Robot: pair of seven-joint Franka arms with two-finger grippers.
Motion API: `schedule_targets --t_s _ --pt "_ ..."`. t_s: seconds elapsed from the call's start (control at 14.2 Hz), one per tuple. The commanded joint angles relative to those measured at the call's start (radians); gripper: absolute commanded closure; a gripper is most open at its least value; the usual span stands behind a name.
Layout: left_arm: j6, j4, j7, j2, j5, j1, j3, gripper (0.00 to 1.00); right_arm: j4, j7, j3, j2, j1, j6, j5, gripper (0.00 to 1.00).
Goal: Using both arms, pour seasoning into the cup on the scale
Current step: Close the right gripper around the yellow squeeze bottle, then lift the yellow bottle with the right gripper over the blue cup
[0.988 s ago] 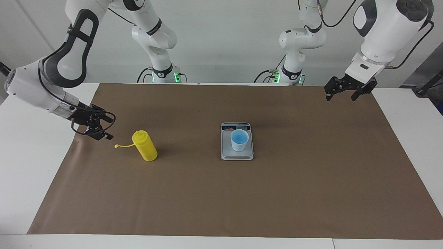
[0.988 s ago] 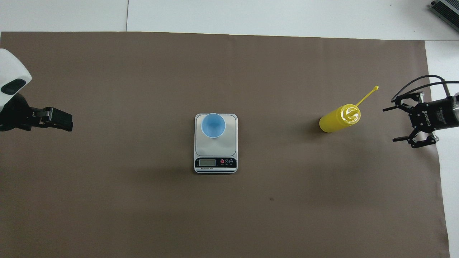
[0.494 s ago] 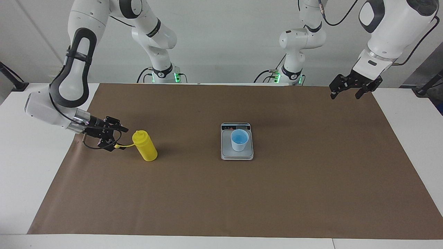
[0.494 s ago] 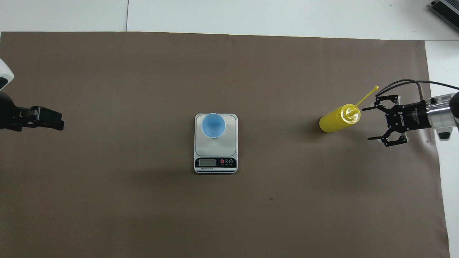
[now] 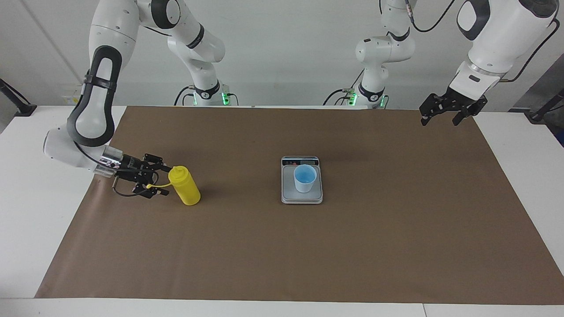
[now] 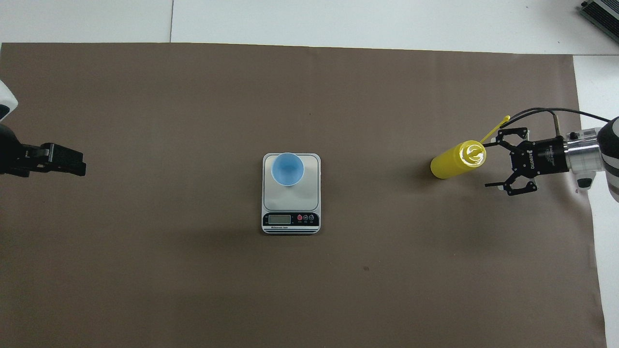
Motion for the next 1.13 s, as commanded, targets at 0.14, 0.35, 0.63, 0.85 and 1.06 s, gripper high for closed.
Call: schedule_targets --t_s 0.14,0.35,0.63,0.85,1.06 --pt "0.01 -0.026 0.011 -0.025 -0.014 0.007 -0.005 0.0 -0.041 -0.004 0.007 -0.01 0.027 0.01 0.095 0.0" --pt "0.01 -0.026 0.008 -0.025 -0.014 0.002 -0.006 0.0 -0.078 0.001 0.009 -0.018 0.055 0.042 0.156 0.0" --pt "0.002 -0.04 0.005 -0.032 -0.014 -0.002 -0.006 0.0 -0.081 0.0 0.007 -0.018 0.071 0.083 0.196 0.0" --pt "0.015 -0.052 0.006 -0.04 -0.014 -0.005 -0.008 0.0 -0.07 -0.005 0.007 -0.016 0.075 0.082 0.204 0.44" --pt "0.022 -0.049 0.015 -0.038 -0.014 0.001 -0.006 0.0 -0.073 -0.007 0.006 -0.016 0.075 0.082 0.209 0.82"
